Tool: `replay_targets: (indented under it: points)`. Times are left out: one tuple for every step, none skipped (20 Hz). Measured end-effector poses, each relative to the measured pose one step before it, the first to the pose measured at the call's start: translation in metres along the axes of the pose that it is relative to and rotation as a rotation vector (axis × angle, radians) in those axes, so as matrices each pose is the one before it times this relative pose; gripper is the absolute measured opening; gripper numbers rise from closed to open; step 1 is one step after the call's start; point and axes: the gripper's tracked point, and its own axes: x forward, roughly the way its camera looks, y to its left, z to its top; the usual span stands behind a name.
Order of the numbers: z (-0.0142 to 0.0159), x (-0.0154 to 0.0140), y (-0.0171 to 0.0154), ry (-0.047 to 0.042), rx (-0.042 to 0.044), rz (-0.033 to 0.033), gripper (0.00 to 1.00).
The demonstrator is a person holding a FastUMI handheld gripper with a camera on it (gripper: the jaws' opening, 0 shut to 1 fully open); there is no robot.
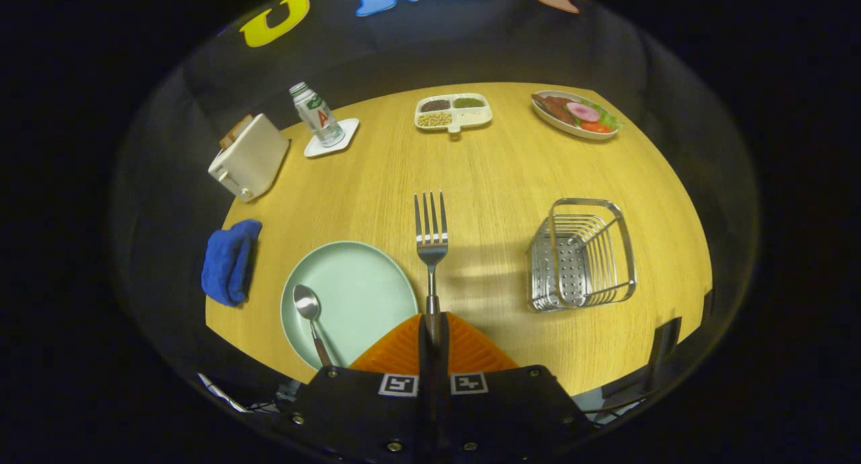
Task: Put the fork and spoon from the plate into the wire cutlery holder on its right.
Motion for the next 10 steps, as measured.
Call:
replay_targets:
  points:
    - [0.00082,-0.00345,-0.00813,-0.01153,0.02190,-0.01586,0.03]
    - [0.00162,-0.00411,-0.00829,-0.00972,0.02402,-0.01568,0.03]
    - [0.00108,-0.00342,-0.00856,-0.00761,0.02416,-0.01464,0.03]
    - [0.00247,-0.00301,-0.00686,-0.00916,0.02553,-0.01310,0.03]
    - [0.00070,-0.00221,-0.00765,-0.00638,0.02354,-0.01491,0.03]
    - [0.00199,-0.00252,-0.00841,-0.00758,0.02184,-0.01585,0.03]
    - [0.00065,-0.00163,-0.00798,-0.00401,0.02072,-0.01498,0.03]
    - [0.00126,-0.00132,-0.00611,-0.00150,0.02063,-0.01163,0.03]
    - [0.00020,-0.00007,-0.00484,0.00133,0.01942,-0.01011,0.03]
    - [-0.00110,-0.00044,-0.00443,0.00439,0.01494,-0.00853,0.03]
